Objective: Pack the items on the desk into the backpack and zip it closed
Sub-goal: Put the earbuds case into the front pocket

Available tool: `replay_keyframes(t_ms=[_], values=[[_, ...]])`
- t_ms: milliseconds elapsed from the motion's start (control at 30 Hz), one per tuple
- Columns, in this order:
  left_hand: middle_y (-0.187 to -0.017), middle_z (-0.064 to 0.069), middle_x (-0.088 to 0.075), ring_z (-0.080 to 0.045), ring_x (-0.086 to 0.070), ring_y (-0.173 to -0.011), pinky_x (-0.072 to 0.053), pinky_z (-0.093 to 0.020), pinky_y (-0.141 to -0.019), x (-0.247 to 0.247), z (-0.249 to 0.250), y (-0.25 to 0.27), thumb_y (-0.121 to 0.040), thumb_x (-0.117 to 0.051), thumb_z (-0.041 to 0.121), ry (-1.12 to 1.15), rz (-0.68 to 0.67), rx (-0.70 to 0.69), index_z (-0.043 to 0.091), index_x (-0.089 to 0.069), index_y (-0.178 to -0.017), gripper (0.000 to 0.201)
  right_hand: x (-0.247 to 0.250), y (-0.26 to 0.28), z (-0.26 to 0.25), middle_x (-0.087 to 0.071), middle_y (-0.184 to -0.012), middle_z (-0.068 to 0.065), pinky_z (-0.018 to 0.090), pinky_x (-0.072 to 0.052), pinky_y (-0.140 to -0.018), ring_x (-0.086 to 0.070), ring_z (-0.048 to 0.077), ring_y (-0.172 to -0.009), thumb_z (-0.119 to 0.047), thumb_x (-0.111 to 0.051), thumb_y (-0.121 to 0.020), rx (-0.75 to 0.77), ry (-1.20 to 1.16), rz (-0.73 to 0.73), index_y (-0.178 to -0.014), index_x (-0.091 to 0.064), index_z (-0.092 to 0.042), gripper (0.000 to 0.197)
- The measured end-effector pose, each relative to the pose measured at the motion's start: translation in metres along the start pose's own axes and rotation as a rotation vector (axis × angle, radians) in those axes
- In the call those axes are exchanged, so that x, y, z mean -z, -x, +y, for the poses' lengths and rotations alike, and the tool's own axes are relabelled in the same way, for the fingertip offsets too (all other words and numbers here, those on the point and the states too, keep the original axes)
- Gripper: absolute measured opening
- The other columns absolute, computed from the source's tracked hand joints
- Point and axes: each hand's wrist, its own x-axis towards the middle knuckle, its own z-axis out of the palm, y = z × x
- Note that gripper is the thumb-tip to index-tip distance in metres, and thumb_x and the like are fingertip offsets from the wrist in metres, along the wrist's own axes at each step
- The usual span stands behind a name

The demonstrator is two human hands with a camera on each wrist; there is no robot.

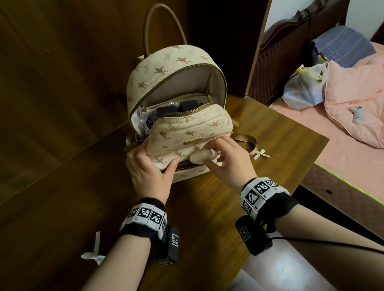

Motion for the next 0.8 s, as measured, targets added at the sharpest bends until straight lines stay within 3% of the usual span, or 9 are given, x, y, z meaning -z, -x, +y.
replay_keyframes(t_ms=[267, 500, 667, 800], values=[[-0.118, -0.025, -0.051, -0.040, -0.052, -0.110, -0.045, -0.043, -0.091, 0.007, -0.009, -0.006, -0.069, -0.078, 0.034, 0.021, -0.057, -0.064, 0.013, -0.036, -0.120, 0.070, -0.012, 0.002, -0.013, -0.067, -0.086, -0.001, 0.031, -0.049, -0.066, -0.059, 0.024, -0.082, -0.012, -0.079, -0.066, 0.049, 0.171, -0.025, -0.090, -0.065, -0.015, 0.027], [-0.116, -0.025, -0.052, -0.042, -0.054, -0.108, -0.050, -0.049, -0.086, 0.009, -0.012, -0.007, -0.070, -0.079, 0.030, 0.007, -0.087, -0.074, 0.013, -0.036, -0.117, 0.066, -0.027, 0.005, -0.018, -0.064, -0.091, 0.004, 0.026, -0.048, -0.065, -0.063, 0.023, -0.079, -0.009, -0.078, -0.069, 0.049, 0.186, -0.046, -0.094, -0.068, -0.011, 0.027], [-0.115, -0.024, -0.052, -0.042, -0.054, -0.107, -0.050, -0.047, -0.086, 0.010, -0.011, -0.008, -0.071, -0.076, 0.033, 0.011, -0.083, -0.096, 0.012, -0.037, -0.116, 0.063, -0.039, 0.007, -0.020, -0.068, -0.085, 0.001, 0.029, -0.052, -0.058, -0.065, 0.022, -0.072, -0.009, -0.070, -0.076, 0.061, 0.208, -0.079, -0.094, -0.071, -0.013, 0.018], [-0.113, -0.024, -0.053, -0.040, -0.054, -0.106, -0.049, -0.044, -0.086, 0.011, -0.010, -0.007, -0.071, -0.074, 0.035, 0.025, -0.083, -0.094, 0.012, -0.037, -0.117, 0.063, -0.044, 0.013, -0.017, -0.070, -0.085, 0.001, 0.034, -0.052, -0.064, -0.065, 0.025, -0.078, -0.016, -0.068, -0.075, 0.048, 0.227, -0.142, -0.097, -0.071, -0.013, 0.022]])
